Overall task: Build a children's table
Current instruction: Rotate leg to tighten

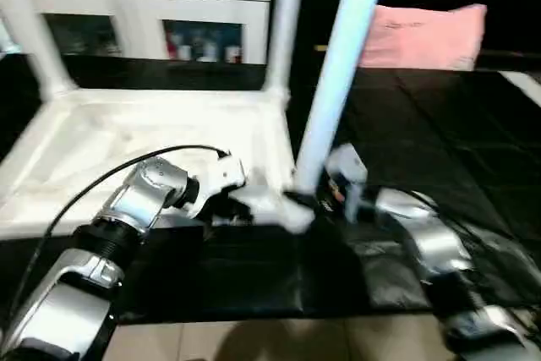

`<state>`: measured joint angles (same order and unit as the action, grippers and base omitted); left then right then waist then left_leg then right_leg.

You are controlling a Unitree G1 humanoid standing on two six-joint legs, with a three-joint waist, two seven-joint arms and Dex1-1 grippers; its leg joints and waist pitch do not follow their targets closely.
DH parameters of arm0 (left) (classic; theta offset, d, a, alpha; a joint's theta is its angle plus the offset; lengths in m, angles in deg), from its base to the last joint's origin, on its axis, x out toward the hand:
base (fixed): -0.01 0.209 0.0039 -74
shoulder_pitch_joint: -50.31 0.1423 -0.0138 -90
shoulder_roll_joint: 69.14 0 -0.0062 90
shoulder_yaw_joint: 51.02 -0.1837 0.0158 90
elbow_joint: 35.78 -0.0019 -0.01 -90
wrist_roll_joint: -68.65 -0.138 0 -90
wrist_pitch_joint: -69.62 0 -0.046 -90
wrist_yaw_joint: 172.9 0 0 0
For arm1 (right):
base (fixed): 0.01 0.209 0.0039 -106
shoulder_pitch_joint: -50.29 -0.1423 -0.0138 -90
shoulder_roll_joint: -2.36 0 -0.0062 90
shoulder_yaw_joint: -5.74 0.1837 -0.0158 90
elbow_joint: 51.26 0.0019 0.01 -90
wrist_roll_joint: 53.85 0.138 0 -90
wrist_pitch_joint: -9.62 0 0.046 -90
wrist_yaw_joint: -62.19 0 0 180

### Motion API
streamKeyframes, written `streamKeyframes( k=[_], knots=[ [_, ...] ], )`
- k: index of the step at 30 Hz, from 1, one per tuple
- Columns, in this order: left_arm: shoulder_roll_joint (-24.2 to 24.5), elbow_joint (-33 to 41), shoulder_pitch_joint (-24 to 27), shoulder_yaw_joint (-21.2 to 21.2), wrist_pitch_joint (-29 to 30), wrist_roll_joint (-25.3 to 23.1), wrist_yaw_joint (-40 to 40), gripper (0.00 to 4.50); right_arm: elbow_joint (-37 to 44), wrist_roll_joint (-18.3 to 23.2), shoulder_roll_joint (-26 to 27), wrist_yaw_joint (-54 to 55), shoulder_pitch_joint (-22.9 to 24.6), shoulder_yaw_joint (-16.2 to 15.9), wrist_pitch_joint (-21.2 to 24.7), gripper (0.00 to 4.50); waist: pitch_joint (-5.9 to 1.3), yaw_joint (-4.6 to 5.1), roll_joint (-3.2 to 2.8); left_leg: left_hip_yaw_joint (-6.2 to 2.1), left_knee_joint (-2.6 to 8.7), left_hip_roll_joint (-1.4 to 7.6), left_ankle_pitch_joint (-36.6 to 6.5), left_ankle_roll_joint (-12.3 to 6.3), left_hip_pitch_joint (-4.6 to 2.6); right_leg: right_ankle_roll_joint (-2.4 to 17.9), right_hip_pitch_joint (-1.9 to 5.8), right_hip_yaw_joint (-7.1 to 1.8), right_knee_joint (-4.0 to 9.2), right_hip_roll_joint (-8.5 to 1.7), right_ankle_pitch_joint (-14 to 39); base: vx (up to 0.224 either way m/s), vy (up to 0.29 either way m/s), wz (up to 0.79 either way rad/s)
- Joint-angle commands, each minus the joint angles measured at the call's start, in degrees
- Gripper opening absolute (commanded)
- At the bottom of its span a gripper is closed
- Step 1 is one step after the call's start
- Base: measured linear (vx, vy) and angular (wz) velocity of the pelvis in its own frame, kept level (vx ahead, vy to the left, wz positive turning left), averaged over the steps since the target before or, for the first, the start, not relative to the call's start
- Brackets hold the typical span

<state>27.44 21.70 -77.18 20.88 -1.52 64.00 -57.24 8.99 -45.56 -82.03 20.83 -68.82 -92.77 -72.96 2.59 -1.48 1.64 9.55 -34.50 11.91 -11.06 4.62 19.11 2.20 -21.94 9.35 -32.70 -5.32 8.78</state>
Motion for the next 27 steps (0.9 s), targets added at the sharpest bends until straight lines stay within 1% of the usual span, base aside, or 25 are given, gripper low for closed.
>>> streamKeyframes(
  k=[1, 2, 3, 4, 5, 6, 7, 8, 9, 10, 11, 12, 13, 14, 15, 16, 18, 19, 20, 21, 22, 24, 25, 26, 27],
  knots=[
    [-0.8, 8.0, -1.5, 4.6, 4.0, 2.3, 3.0, 0.0, -6.5, -3.0, 0.6, 6.4, -0.4, 0.3, 3.3, 1.93, -2.93, 0.57, -0.92, -1.91, 4.68, 1.86, -25.3, 1.25, -0.12, 0.6, 2.43, -1.85, 6.3, -4.38, 35.0, 0.0, 0.0, 0.0],
    [-1.4, 10.5, -1.0, 5.3, 6.9, 2.4, 4.2, 0.0, -9.2, -3.2, 1.7, 9.7, -2.4, 0.9, 3.6, 1.93, -3.28, 1.09, -0.95, -2.0, 4.92, 2.17, -23.8, 1.12, 0.16, 2.5, 2.69, -2.39, 5.59, -4.7, 30.8, 0.0, 0.0, 0.0],
    [-2.1, 13.1, -0.4, 5.9, 9.6, 2.6, 5.2, 0.0, -12.2, -3.4, 2.8, 12.7, -4.4, 1.4, 3.8, 1.93, -3.58, 1.64, -0.94, -1.96, 5.04, 2.34, -21.1, 1.15, 0.74, 5.1, 2.9, -3.05, 4.67, -4.78, 25.7, 0.0, 0.0, 0.0],
    [-2.9, 15.1, 0.0, 6.1, 11.7, 2.7, 6.3, 0.0, -14.9, -3.7, 3.6, 15.4, -6.2, 1.7, 4.2, 1.93, -3.53, 1.84, -0.63, -1.7, 4.99, 2.31, -20.0, 1.13, 0.68, 6.3, 2.56, -3.33, 4.5, -4.67, 24.0, 0.0, 0.0, 0.0],
    [-3.5, 16.6, 0.2, 6.2, 13.3, 2.8, 7.0, 0.0, -17.1, -3.9, 4.2, 17.5, -7.7, 2.0, 4.4, 1.93, -3.75, 2.14, -0.56, -1.14, 4.49, 1.67, -15.3, 0.02, 1.37, 8.4, 2.75, -3.8, 3.97, -4.55, 20.2, 0.0, 0.0, 0.0],
    [-4.5, 18.0, 0.5, 5.9, 14.6, 2.4, 7.9, 0.0, -20.2, -3.2, 5.4, 20.4, -9.8, 3.2, 4.6, 1.93, -4.02, 2.09, -0.13, -0.93, 4.27, 1.62, -13.2, -0.48, 1.55, 8.8, 2.94, -3.99, 3.62, -4.65, 18.7, 0.0, 0.0, 0.0],
    [-5.2, 18.8, 0.6, 5.5, 15.7, 2.1, 9.0, 0.0, -22.7, -2.2, 6.5, 22.6, -11.5, 4.7, 5.0, 1.93, -4.17, 2.01, 0.04, -0.87, 4.17, 1.55, -10.9, -1.09, 1.95, 9.1, 3.04, -4.13, 3.16, -4.56, 17.0, 0.0, 0.0, 0.0],
    [-5.4, 18.9, 0.7, 5.3, 15.9, 1.9, 9.5, 0.0, -23.5, -1.9, 6.9, 23.2, -12.0, 5.2, 5.2, 1.93, -4.05, 1.86, -0.08, -0.63, 4.04, 1.54, -8.8, -1.61, 1.93, 9.8, 2.57, -4.34, 2.93, -4.36, 15.7, 0.0, 0.0, 0.0],
    [-5.5, 18.9, 0.7, 5.2, 15.9, 1.9, 9.7, 0.0, -23.8, -1.7, 7.0, 23.5, -12.3, 5.4, 5.2, 1.93, -4.1, 1.66, -0.11, -0.38, 3.85, 1.5, -7.4, -2.16, 1.8, 10.4, 2.47, -4.49, 2.61, -4.25, 13.6, 0.0, 0.0, 0.0],
    [-5.5, 18.8, 0.8, 4.8, 16.1, 1.4, 10.5, 0.0, -24.5, -1.8, 7.4, 24.1, -12.7, 5.7, 5.3, 1.93, -4.13, 1.49, -0.17, -0.34, 3.89, 1.56, -6.6, -2.39, 1.8, 10.7, 2.55, -4.52, 2.41, -4.17, 12.2, 0.052, -0.038, 0.0],
    [-5.5, 18.5, 0.7, 4.5, 15.9, 0.9, 11.2, 0.0, -24.9, -2.0, 7.6, 24.3, -13.0, 5.7, 5.3, 1.93, -4.26, 1.27, -0.12, -0.33, 3.91, 1.68, -4.8, -2.77, 1.84, 11.4, 2.72, -4.58, 1.86, -4.02, 9.0, 0.052, -0.038, 0.0],
    [-5.4, 18.8, 0.8, 4.2, 16.5, 0.5, 12.0, 0.0, -25.5, -2.2, 7.8, 24.5, -13.3, 5.7, 5.2, 1.93, -4.32, 1.06, -0.05, -0.21, 3.82, 1.68, -3.6, -3.32, 1.68, 12.0, 2.62, -4.69, 1.47, -3.91, 6.2, 0.0, 0.0, 0.0],
    [-5.3, 18.8, 0.7, 3.9, 16.7, 0.1, 12.5, 0.0, -26.0, -2.3, 8.0, 24.6, -13.6, 5.6, 5.1, 1.93, -4.36, 1.06, -0.06, -0.25, 3.77, 1.68, -2.9, -3.58, 1.8, 12.4, 2.7, -4.74, 1.19, -3.9, 5.0, 0.0, 0.0, 0.0],
    [-5.2, 19.4, 0.7, 3.6, 17.7, -0.2, 13.4, 0.0, -27.4, -2.0, 8.4, 24.8, -14.4, 5.8, 4.7, 1.93, -4.29, 0.91, -0.08, -0.17, 3.78, 1.73, -2.8, -3.81, 1.64, 12.8, 2.58, -4.76, 1.1, -3.84, 4.3, 0.0, 0.0, 0.0],
    [-5.2, 19.5, 0.6, 3.5, 18.0, -0.3, 13.8, 0.0, -27.9, -1.9, 8.5, 24.9, -14.6, 5.8, 4.6, 1.93, -4.08, 0.88, 0.08, -0.08, 3.83, 1.66, -4.2, -3.68, 1.74, 12.9, 2.6, -4.83, 1.22, -3.89, 6.0, 0.0, 0.0, 0.0],
    [-5.2, 19.7, 0.5, 3.4, 18.6, -0.3, 14.2, 0.0, -28.9, -1.8, 8.7, 25.1, -15.1, 6.0, 4.2, 1.93, -3.98, 0.74, 0.02, -0.02, 3.83, 1.58, -5.2, -3.5, 1.64, 12.5, 2.56, -4.8, 1.54, -3.91, 7.8, 0.0, 0.0, 0.0],
    [-5.3, 19.4, 0.3, 3.5, 18.8, -0.4, 14.6, 0.0, -29.6, -1.6, 8.8, 25.3, -15.4, 6.3, 3.9, 1.93, -3.6, 0.71, -0.19, 0.03, 3.95, 1.53, -9.3, -1.92, 1.31, 10.6, 2.26, -4.72, 2.48, -3.88, 14.7, 0.0, 0.0, 0.0],
    [-5.3, 18.8, 0.0, 3.6, 18.6, -0.5, 14.9, 0.0, -30.4, -1.5, 9.0, 25.3, -15.7, 6.6, 3.6, 1.93, -3.55, 0.73, -0.11, 0.02, 3.96, 1.47, -10.1, -1.66, 1.27, 9.9, 2.26, -4.66, 2.68, -3.85, 16.3, 0.0, 0.0, 0.0],
    [-5.2, 18.0, -0.2, 3.6, 18.0, -0.9, 15.2, 0.0, -30.7, -1.4, 9.2, 25.2, -15.8, 6.8, 3.4, 1.93, -3.51, 0.66, -0.42, -0.13, 4.06, 1.59, -11.1, -1.04, 1.1, 9.1, 2.17, -4.61, 2.92, -3.9, 18.4, 0.0, 0.0, 0.0],
    [-5.2, 17.8, -0.2, 3.5, 17.8, -0.9, 15.3, 0.0, -30.8, -1.4, 9.3, 25.1, -15.8, 6.9, 3.3, 2.28, -3.54, 0.75, -0.37, -0.18, 4.09, 1.69, -11.7, -0.6, 1.01, 8.8, 2.02, -4.62, 2.96, -3.83, 18.7, 0.0, 0.0, 0.0],
    [-5.1, 17.4, -0.3, 3.5, 17.6, -1.0, 15.6, 0.0, -31.0, -1.3, 9.4, 25.1, -15.8, 7.0, 3.1, 2.28, -3.53, 0.83, -0.51, -0.26, 4.14, 1.7, -12.1, -0.3, 1.04, 8.8, 2.06, -4.62, 2.9, -3.72, 18.4, 0.0, 0.0, 0.0],
    [-5.0, 17.0, -0.5, 3.5, 17.3, -0.9, 16.0, 0.0, -31.2, -1.4, 9.4, 25.0, -15.8, 7.0, 2.5, 2.65, -3.65, 0.79, -0.49, -0.28, 4.13, 1.69, -11.9, -0.18, 1.03, 9.2, 2.08, -4.69, 2.72, -3.74, 17.2, 0.0, 0.0, 0.0],
    [-4.9, 16.8, -0.5, 3.5, 17.2, -0.8, 16.2, 0.0, -31.4, -1.3, 9.5, 25.0, -15.9, 7.2, 2.1, 2.67, -3.74, 0.81, -0.48, -0.27, 4.09, 1.7, -11.5, -0.19, 1.03, 9.5, 2.11, -4.76, 2.57, -3.76, 16.3, 0.0, 0.0, 0.0],
    [-4.8, 16.7, -0.5, 3.4, 17.1, -0.7, 16.4, 0.0, -31.6, -1.2, 9.5, 25.0, -15.9, 7.3, 1.9, 2.82, -3.97, 0.52, -0.58, -0.16, 4.02, 1.76, -10.0, -0.46, 0.93, 10.9, 2.07, -4.96, 2.08, -3.82, 12.6, 0.0, 0.0, 0.0],
    [-4.8, 16.7, -0.5, 3.4, 17.1, -0.7, 16.4, 0.0, -31.6, -1.2, 9.5, 25.0, -15.9, 7.3, 1.9, 2.82, -3.89, 0.6, -0.51, -0.16, 4.09, 1.71, -9.7, -0.66, 1.09, 11.1, 2.16, -4.91, 1.99, -3.67, 12.0, 0.0, 0.0, 0.0]
  ],
)
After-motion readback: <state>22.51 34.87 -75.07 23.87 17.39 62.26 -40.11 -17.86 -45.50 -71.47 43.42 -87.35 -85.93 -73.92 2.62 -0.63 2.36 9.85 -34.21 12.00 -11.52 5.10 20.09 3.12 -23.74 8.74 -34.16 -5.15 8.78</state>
